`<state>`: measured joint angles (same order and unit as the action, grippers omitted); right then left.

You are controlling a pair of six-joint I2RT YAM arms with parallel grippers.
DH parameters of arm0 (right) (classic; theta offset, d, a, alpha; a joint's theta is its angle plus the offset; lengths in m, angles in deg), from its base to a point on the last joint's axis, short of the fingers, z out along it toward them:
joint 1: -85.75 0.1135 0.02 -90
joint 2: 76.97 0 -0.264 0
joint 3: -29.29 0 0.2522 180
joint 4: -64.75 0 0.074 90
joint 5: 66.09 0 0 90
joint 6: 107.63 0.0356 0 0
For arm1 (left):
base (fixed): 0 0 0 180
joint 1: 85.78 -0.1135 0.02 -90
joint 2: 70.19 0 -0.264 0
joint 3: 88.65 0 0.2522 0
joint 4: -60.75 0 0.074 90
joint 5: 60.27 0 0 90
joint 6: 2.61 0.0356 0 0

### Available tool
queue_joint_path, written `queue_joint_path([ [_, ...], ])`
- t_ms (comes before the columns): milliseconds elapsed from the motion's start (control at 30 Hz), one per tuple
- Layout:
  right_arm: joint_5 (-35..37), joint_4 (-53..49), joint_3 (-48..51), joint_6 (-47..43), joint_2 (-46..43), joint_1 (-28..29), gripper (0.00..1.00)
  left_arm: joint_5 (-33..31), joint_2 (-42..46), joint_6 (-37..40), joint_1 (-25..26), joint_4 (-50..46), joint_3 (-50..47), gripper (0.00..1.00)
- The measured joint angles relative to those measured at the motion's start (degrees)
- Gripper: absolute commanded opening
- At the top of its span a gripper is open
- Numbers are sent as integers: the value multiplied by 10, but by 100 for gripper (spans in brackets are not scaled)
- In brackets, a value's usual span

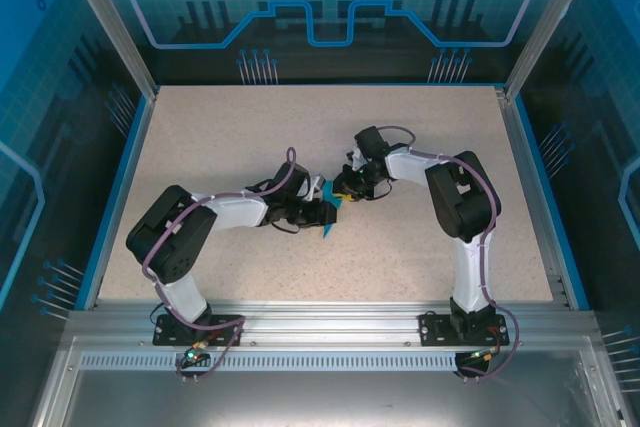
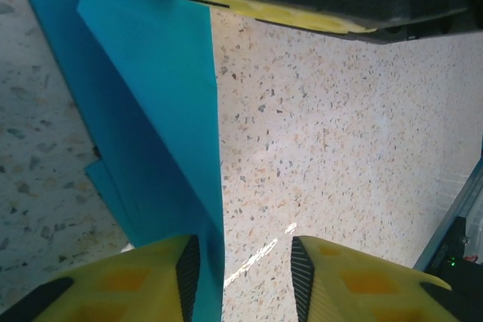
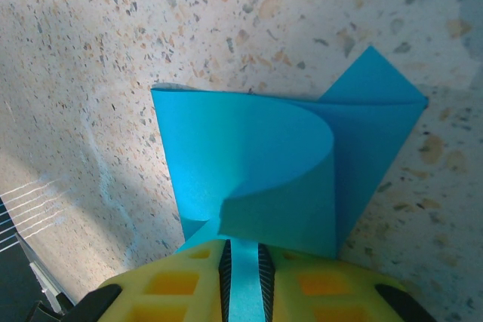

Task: Fold a paper plane with a square sheet of paper (fold left side to right side)
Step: Fold the wing for the fifth time at the center of the table.

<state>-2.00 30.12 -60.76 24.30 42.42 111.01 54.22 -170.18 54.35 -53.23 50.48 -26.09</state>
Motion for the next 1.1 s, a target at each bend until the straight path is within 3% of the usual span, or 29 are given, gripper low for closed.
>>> queue_joint_path([
  [800, 0, 0, 0, -2, 1, 0, 21, 0, -25, 0, 5, 6, 2, 16],
  [1100, 0, 0, 0, -4, 1, 0, 21, 2, -37, 0, 13, 35, -13, 16],
])
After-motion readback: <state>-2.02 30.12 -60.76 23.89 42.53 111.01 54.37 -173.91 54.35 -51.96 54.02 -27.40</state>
